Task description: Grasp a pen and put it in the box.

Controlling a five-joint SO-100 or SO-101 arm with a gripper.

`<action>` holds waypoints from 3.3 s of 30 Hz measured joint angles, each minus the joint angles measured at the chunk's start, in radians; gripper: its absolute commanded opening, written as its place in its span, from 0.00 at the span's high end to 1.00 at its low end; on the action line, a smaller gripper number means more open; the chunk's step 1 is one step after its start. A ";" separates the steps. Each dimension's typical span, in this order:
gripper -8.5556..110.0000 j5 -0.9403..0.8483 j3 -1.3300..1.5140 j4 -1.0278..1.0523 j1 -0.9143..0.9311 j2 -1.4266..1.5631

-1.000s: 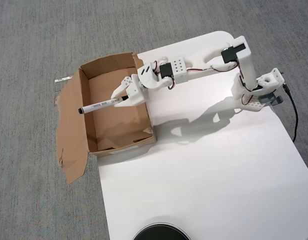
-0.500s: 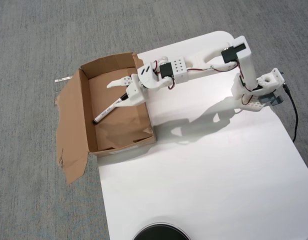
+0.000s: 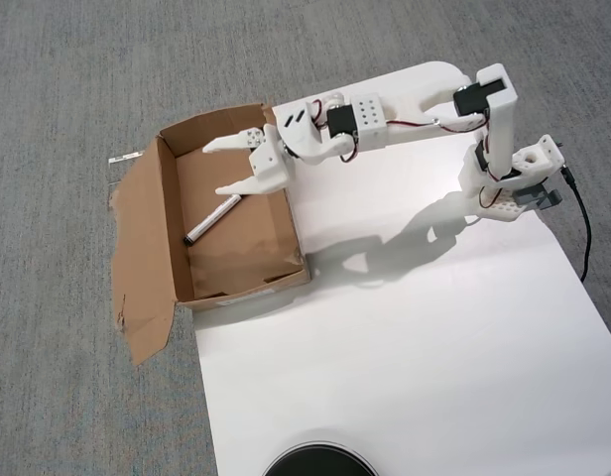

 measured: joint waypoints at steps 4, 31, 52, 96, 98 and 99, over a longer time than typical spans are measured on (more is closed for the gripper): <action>0.73 0.000 -0.002 0.000 0.000 0.091; 0.73 0.000 0.575 0.003 -0.005 0.884; 0.73 0.000 1.292 0.003 -0.005 1.572; 0.73 -0.021 1.931 0.003 -0.032 2.046; 0.73 -0.100 1.933 0.003 -0.032 2.046; 0.73 -0.146 1.933 0.003 -0.032 2.046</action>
